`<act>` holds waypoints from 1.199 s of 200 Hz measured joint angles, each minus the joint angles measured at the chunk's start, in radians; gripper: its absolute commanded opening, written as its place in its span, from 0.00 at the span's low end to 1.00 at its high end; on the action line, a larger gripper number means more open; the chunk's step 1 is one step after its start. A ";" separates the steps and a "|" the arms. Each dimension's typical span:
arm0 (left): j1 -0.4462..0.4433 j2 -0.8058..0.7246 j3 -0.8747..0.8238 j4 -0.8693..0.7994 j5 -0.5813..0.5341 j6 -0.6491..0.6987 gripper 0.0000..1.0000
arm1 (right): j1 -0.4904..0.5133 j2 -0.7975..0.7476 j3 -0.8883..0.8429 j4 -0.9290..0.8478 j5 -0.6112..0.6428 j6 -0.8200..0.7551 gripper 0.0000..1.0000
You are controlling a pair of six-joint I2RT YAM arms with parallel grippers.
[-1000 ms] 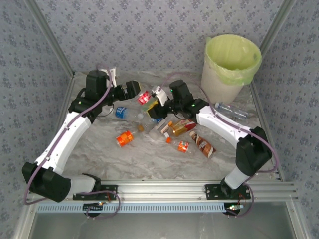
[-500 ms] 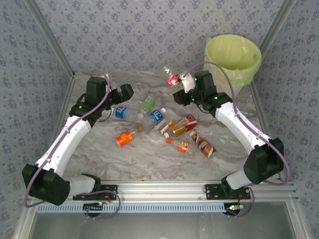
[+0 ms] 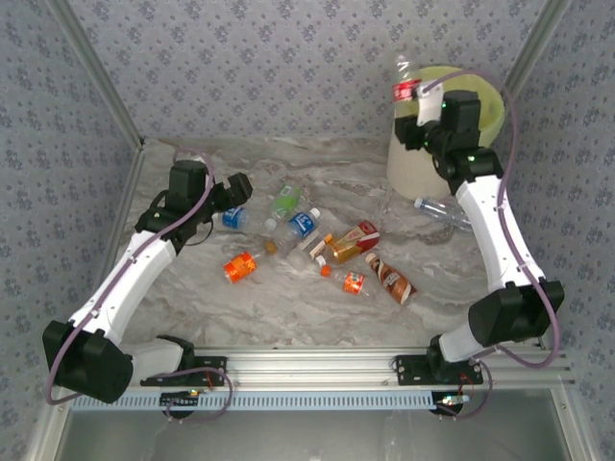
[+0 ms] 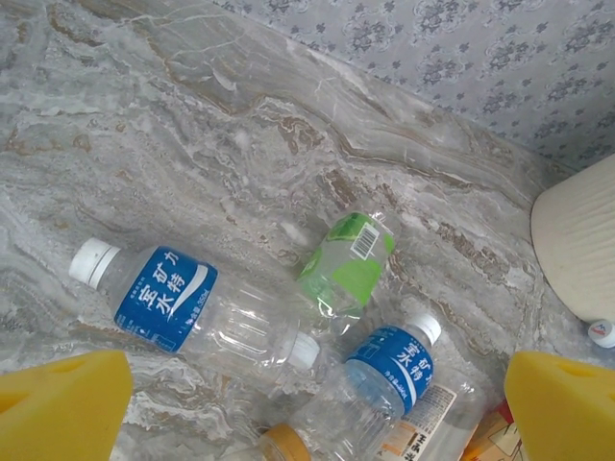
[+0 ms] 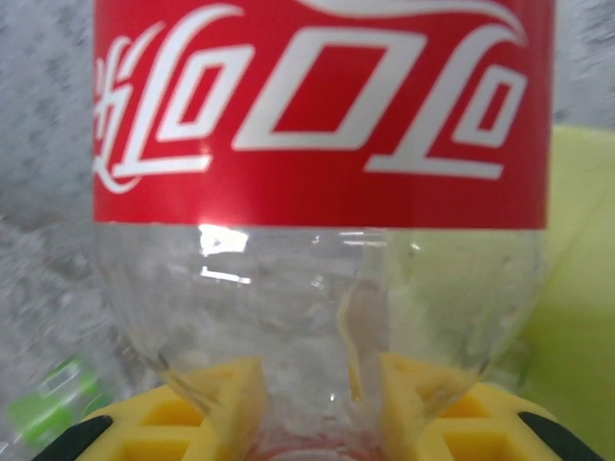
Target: Put the plastic bottles in the bin
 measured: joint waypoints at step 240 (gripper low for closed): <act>0.024 -0.100 -0.177 -0.110 0.002 0.073 0.99 | -0.133 0.346 0.432 -0.320 0.126 0.172 0.68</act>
